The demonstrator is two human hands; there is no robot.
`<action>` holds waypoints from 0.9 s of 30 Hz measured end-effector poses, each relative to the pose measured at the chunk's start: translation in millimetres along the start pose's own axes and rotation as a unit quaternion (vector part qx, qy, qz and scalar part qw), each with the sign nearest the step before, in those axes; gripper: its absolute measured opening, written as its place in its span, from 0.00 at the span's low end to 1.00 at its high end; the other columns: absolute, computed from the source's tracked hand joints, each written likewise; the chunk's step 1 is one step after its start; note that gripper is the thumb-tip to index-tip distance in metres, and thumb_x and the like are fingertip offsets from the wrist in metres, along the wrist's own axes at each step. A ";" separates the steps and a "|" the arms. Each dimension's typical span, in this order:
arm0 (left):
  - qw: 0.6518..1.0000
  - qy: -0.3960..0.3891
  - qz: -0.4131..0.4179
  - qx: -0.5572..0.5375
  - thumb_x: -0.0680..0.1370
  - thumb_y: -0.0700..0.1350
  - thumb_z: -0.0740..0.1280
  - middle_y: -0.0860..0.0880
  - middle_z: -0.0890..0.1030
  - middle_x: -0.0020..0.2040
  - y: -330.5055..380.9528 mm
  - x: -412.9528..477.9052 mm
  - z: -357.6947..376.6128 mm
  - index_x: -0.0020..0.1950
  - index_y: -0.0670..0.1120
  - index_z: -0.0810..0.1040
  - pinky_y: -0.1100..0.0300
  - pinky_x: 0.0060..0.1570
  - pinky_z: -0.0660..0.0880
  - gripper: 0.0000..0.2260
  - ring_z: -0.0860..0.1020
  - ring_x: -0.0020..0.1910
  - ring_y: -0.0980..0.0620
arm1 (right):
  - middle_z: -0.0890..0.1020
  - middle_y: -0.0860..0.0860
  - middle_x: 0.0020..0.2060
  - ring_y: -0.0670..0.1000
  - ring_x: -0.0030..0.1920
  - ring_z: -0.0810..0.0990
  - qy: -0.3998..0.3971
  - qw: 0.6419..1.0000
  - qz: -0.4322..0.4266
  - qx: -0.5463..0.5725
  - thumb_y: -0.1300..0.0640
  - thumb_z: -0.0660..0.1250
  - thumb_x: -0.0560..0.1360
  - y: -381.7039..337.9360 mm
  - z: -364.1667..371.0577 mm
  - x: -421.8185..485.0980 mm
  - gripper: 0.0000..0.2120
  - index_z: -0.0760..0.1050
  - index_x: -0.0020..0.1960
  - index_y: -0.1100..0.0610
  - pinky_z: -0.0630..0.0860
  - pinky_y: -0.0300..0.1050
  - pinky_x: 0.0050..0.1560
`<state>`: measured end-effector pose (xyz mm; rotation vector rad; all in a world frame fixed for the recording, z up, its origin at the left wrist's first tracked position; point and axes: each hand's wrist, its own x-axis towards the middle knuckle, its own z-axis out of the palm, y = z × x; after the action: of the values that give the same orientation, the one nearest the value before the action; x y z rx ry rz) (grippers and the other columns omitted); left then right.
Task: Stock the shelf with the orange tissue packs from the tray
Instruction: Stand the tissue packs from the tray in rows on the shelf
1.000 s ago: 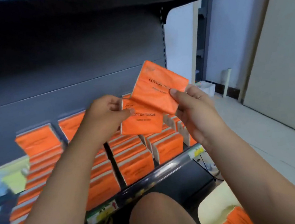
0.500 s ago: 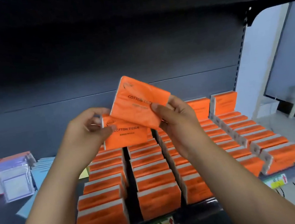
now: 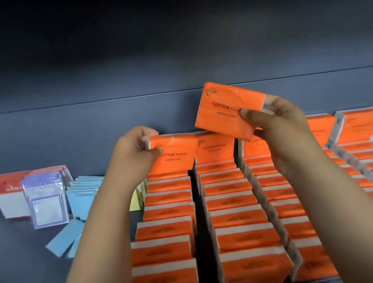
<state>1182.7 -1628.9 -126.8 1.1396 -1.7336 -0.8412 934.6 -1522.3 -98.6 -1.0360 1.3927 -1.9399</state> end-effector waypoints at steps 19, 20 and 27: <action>0.989 0.057 0.026 0.131 0.74 0.31 0.67 0.51 0.82 0.54 -50.5 16.2 8.7 0.53 0.53 0.83 0.56 0.53 0.79 0.18 0.82 0.50 0.48 | 0.86 0.46 0.47 0.51 0.47 0.86 -0.060 0.957 -0.009 -0.283 0.62 0.77 0.70 31.3 -4.2 16.8 0.15 0.81 0.54 0.49 0.83 0.54 0.53; 0.987 0.062 0.029 0.143 0.74 0.31 0.67 0.51 0.80 0.56 -50.9 16.1 9.4 0.55 0.52 0.83 0.55 0.55 0.79 0.18 0.82 0.51 0.47 | 0.85 0.46 0.47 0.52 0.47 0.86 -0.061 0.952 -0.012 -0.299 0.61 0.77 0.70 32.3 -3.7 16.1 0.15 0.81 0.54 0.48 0.83 0.56 0.53; 0.976 0.085 0.045 0.197 0.76 0.34 0.67 0.49 0.81 0.56 -49.9 16.1 8.8 0.57 0.50 0.83 0.52 0.54 0.79 0.15 0.82 0.51 0.47 | 0.85 0.46 0.49 0.51 0.51 0.84 -0.054 0.931 -0.036 -0.360 0.57 0.73 0.65 39.8 -3.7 17.2 0.22 0.80 0.59 0.48 0.82 0.56 0.55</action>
<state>1188.5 -1660.9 -168.9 1.3357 -1.8385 -0.3380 921.3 -1546.6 -132.1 -1.4991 2.0870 -1.3852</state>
